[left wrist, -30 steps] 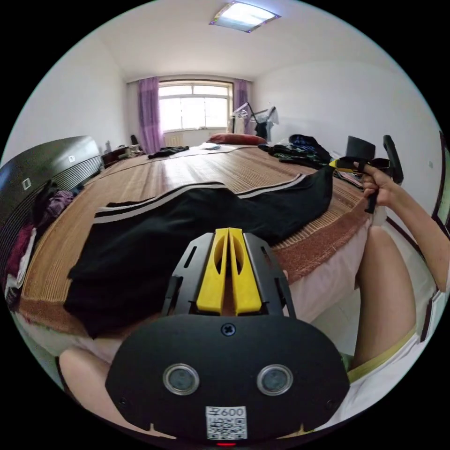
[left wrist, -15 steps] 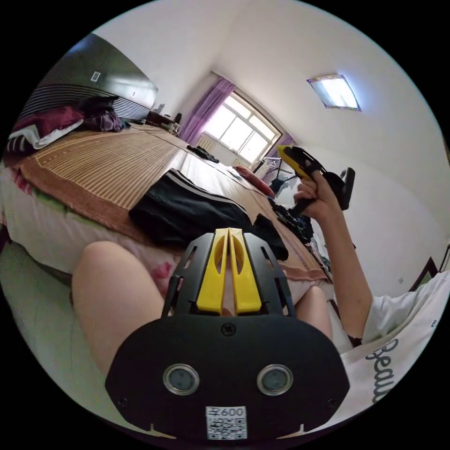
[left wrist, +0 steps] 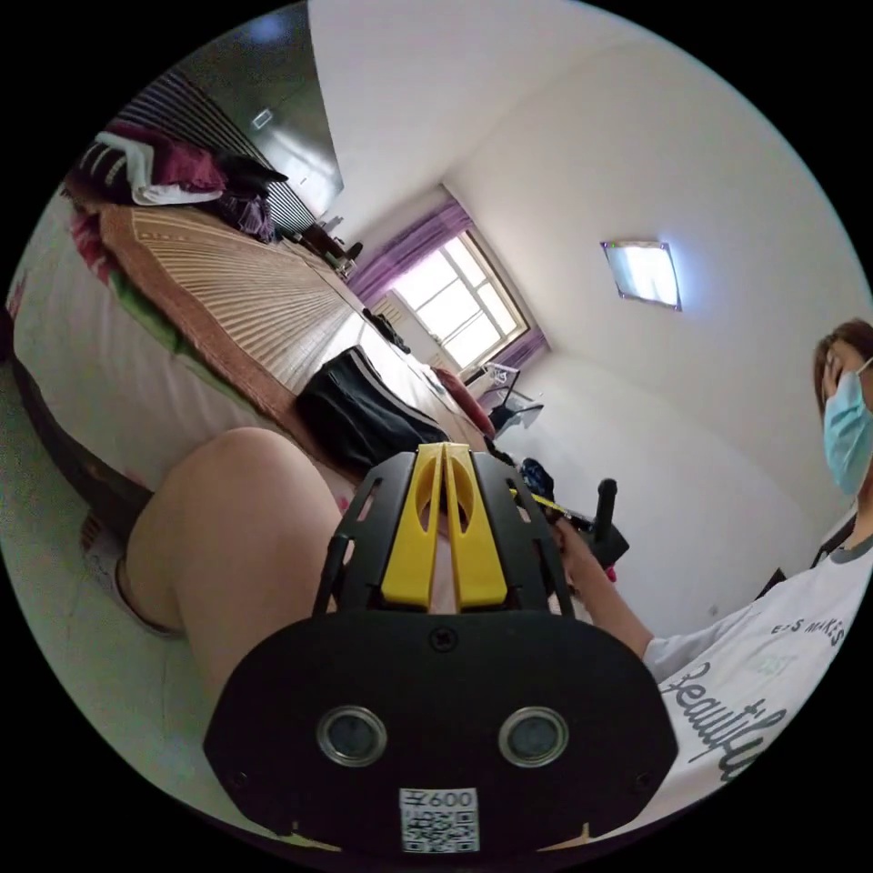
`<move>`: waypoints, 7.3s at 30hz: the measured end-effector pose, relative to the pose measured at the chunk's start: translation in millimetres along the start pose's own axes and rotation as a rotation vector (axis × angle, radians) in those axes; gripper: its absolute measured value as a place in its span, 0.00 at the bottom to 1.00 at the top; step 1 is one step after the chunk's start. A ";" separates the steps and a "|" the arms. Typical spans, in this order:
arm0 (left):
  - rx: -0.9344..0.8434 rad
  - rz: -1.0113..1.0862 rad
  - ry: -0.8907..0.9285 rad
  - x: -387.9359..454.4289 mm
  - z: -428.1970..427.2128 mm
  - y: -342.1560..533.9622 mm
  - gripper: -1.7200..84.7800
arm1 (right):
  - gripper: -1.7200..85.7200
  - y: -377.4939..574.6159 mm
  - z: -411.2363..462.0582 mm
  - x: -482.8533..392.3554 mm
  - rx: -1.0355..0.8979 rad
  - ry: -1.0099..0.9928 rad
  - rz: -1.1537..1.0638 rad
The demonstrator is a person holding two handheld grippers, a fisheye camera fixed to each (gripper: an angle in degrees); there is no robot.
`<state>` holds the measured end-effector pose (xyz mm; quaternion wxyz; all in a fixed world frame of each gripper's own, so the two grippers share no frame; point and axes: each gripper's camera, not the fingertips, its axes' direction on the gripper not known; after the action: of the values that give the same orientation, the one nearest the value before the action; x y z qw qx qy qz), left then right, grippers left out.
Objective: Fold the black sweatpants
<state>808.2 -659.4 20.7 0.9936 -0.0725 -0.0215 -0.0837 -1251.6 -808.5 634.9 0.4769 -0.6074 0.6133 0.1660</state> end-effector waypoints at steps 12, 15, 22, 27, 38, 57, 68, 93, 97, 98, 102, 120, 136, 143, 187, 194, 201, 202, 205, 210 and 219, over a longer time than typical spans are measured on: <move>0.090 0.028 -0.069 81.6 -31.4 9.0 0.02 | 0.07 -17.5 140.1 -23.2 -0.238 0.105 -0.159; 0.111 0.021 -0.061 93.7 -34.3 13.5 0.02 | 0.05 -10.8 144.9 -3.4 -0.207 0.060 -0.108; 0.043 0.039 -0.112 128.9 -11.8 14.5 0.02 | 0.01 34.0 87.9 103.4 0.072 -0.041 0.307; -0.007 0.106 -0.165 157.8 9.3 20.6 0.02 | 0.01 75.9 26.1 157.2 0.309 0.025 0.494; 0.012 0.073 -0.124 162.2 23.5 43.4 0.02 | 0.01 -39.0 38.0 46.1 0.473 -0.385 0.273; 0.052 0.060 -0.041 133.8 85.5 100.8 0.02 | 0.01 9.5 219.3 -133.9 0.063 -0.389 -0.083; 0.005 0.182 -0.235 134.4 189.4 87.4 0.05 | 0.07 29.5 202.3 -95.9 0.029 -0.503 -0.099; -0.485 0.751 -0.720 45.2 653.8 70.8 0.13 | 0.12 131.3 107.0 139.3 0.123 -0.181 0.144; -0.536 0.746 -0.726 27.6 680.6 77.2 0.13 | 0.11 145.7 118.0 142.9 0.168 -0.176 0.190; -0.564 0.718 -0.723 17.0 688.3 75.1 0.13 | 0.11 149.6 116.9 149.5 0.185 -0.197 0.217; -0.532 0.661 -0.691 -6.5 690.2 65.8 0.12 | 0.11 151.2 111.7 154.9 0.211 -0.199 0.221; -0.608 0.557 -0.720 -114.1 710.5 14.2 0.06 | 0.11 130.9 89.9 165.2 0.226 -0.190 0.224; -0.451 0.520 -0.617 -156.8 561.0 -36.0 0.10 | 0.02 74.0 23.5 229.8 0.265 -0.322 0.272; -0.639 0.574 -0.323 -123.4 613.3 63.0 0.03 | 0.01 -43.7 122.2 234.4 0.029 -0.273 0.077; -0.652 0.833 -0.473 -144.7 627.1 117.3 0.03 | 0.01 83.7 115.7 95.9 -0.043 -0.295 -0.169; -0.650 0.882 -0.470 -121.6 594.9 111.7 0.03 | 0.01 87.8 116.9 81.7 -0.038 -0.310 -0.158; -0.400 0.950 -0.332 -84.1 501.0 161.8 0.03 | 0.01 88.6 115.7 61.5 -0.039 -0.293 -0.170; -0.451 0.953 -0.412 -86.5 508.3 174.9 0.03 | 0.01 87.9 115.8 61.8 -0.040 -0.307 -0.161; -0.481 1.008 -0.549 -74.9 517.5 186.9 0.03 | 0.01 86.7 114.7 59.0 -0.041 -0.325 -0.148; -0.513 0.974 -0.604 -66.5 514.7 164.1 0.03 | 0.01 86.0 108.0 39.9 -0.032 -0.281 -0.173; -0.514 0.773 -0.668 -113.2 423.6 69.5 0.03 | 0.01 76.0 95.3 27.3 -0.029 -0.286 -0.166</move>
<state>695.4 -510.6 423.4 0.8417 -0.3370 -0.2854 0.3106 -1278.4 -734.2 538.2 0.5626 -0.6329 0.4844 0.2199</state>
